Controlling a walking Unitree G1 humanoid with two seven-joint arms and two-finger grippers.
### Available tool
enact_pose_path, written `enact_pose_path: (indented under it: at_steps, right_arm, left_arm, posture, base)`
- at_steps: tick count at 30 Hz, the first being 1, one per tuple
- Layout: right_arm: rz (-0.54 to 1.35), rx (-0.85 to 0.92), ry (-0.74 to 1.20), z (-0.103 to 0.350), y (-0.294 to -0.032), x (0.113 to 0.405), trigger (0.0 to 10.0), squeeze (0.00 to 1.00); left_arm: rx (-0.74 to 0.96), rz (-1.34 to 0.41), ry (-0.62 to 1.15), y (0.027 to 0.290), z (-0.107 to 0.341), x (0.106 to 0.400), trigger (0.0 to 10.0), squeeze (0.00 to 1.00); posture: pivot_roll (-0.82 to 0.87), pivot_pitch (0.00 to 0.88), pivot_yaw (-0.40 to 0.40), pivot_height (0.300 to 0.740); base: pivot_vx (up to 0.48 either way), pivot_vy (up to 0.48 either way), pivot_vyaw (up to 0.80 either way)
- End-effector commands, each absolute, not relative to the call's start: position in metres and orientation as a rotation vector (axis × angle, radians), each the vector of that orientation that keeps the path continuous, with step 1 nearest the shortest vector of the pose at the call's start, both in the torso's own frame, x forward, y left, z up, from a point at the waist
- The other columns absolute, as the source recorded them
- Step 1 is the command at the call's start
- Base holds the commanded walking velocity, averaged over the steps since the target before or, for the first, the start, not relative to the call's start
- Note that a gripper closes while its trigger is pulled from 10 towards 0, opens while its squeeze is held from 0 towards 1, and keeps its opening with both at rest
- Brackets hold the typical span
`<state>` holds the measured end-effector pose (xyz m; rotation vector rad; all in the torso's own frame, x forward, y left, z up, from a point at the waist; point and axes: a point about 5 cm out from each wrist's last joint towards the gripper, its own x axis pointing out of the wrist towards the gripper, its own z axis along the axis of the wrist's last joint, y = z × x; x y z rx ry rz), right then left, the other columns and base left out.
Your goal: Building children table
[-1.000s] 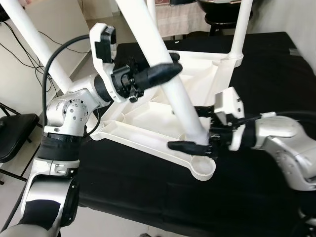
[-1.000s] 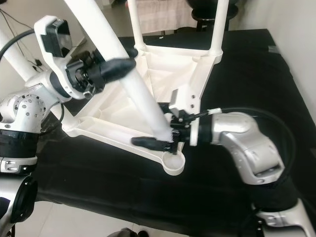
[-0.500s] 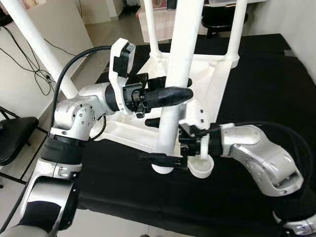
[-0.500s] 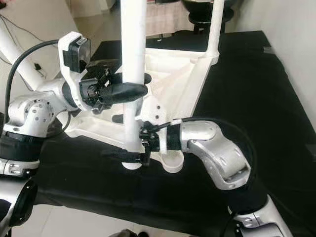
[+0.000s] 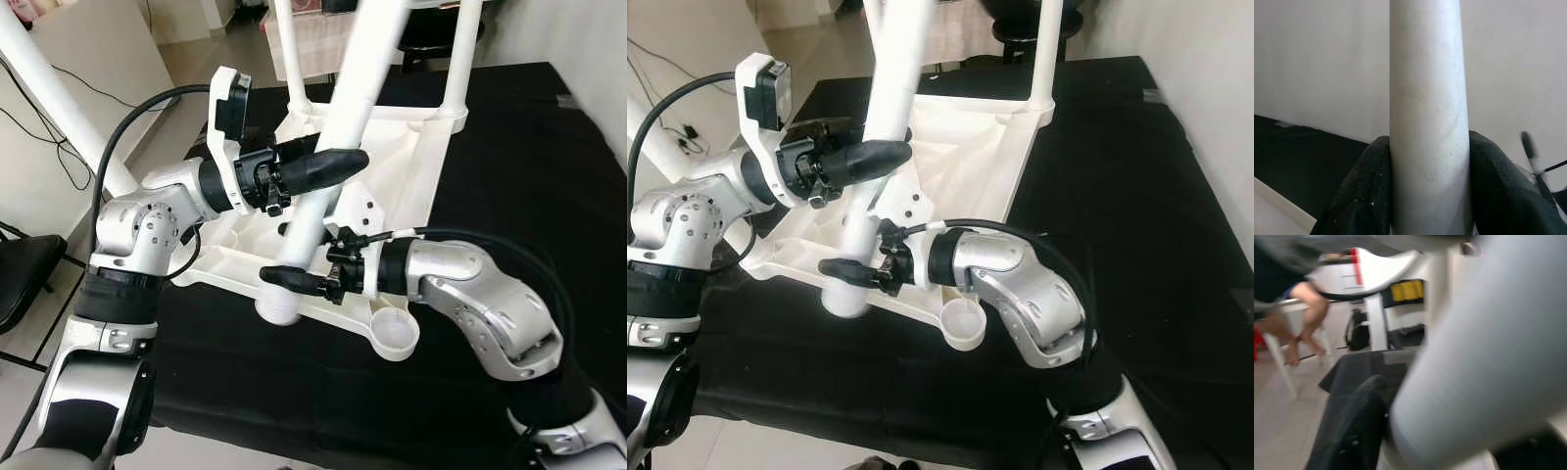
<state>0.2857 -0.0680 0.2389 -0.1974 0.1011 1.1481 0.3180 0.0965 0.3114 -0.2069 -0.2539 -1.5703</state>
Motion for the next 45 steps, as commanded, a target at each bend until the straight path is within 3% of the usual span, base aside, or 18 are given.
enact_pose_path:
  at_steps: [1,12,13,16,17,18,21,22,24,25,43,44,45]
  right_arm:
    - [1.158,-0.192,0.236,0.220,-0.055,0.286,0.0,0.00]
    - [1.118,-0.203,0.286,0.213,-0.052,0.287,0.0,0.00]
    - [1.116,-0.160,0.232,0.219,-0.046,0.287,10.0,0.00]
    - [1.121,-0.120,0.172,0.226,-0.042,0.287,10.0,0.00]
    - [1.135,-0.083,0.133,0.231,-0.040,0.286,10.0,0.62]
    - [1.140,-0.055,0.110,0.235,-0.038,0.285,10.0,1.00]
    - [1.143,-0.036,0.095,0.238,-0.038,0.285,10.0,1.00]
    - [1.155,-0.029,0.079,0.240,-0.035,0.283,10.0,0.62]
    - [1.168,-0.025,0.066,0.241,-0.032,0.281,10.0,0.62]
    - [1.180,-0.013,0.046,0.243,-0.029,0.279,10.0,0.00]
    - [1.107,0.240,-0.083,0.259,-0.013,0.280,10.0,0.00]
    - [1.096,0.277,-0.099,0.262,-0.012,0.280,8.6,0.00]
    - [1.091,0.310,-0.113,0.264,-0.011,0.279,0.0,0.00]
  left_arm:
    - [-0.144,-1.766,-0.267,0.068,0.316,0.297,0.0,0.00]
    - [-0.115,-1.782,-0.273,0.064,0.316,0.294,0.0,0.00]
    - [-0.110,-1.784,-0.282,0.062,0.316,0.293,0.0,0.00]
    - [-0.109,-1.784,-0.286,0.061,0.316,0.292,0.0,0.00]
    - [-0.111,-1.783,-0.289,0.060,0.316,0.292,0.0,0.00]
    - [-0.112,-1.782,-0.293,0.060,0.316,0.292,0.0,0.00]
    - [-0.113,-1.781,-0.297,0.060,0.316,0.292,0.0,0.00]
    - [-0.118,-1.778,-0.303,0.060,0.317,0.292,0.0,0.00]
    - [-0.122,-1.776,-0.306,0.060,0.317,0.292,0.0,0.00]
    - [-0.126,-1.774,-0.309,0.060,0.317,0.293,0.0,0.00]
    - [-0.151,-1.743,-0.349,0.060,0.321,0.296,0.0,0.00]
    - [-0.157,-1.736,-0.358,0.060,0.322,0.296,0.0,0.00]
    - [-0.163,-1.727,-0.371,0.061,0.324,0.297,0.0,0.00]
  posture:
    - [-0.16,0.110,0.154,0.740]
    - [-0.16,0.112,0.153,0.740]
    - [-0.16,0.112,0.156,0.740]
    - [-0.16,0.112,0.156,0.740]
    - [-0.16,0.112,0.156,0.740]
    - [-0.16,0.111,0.155,0.740]
    - [-0.16,0.111,0.155,0.740]
    - [-0.16,0.107,0.155,0.740]
    - [-0.16,0.107,0.155,0.740]
    - [-0.16,0.105,0.155,0.740]
    - [-0.16,0.103,0.151,0.740]
    - [-0.16,0.103,0.152,0.740]
    - [-0.15,0.105,0.153,0.740]
  base:
    - [0.000,0.000,0.00]
    - [0.000,0.000,0.00]
    - [0.000,0.000,0.00]
    - [0.000,0.000,0.00]
    - [0.000,0.000,0.00]
    - [0.000,0.000,0.00]
    - [0.000,0.000,0.00]
    - [0.000,0.000,0.00]
    - [0.000,0.000,0.00]
    - [0.000,0.000,0.00]
    - [0.000,0.000,0.00]
    - [0.000,0.000,0.00]
    - [0.000,0.000,0.00]
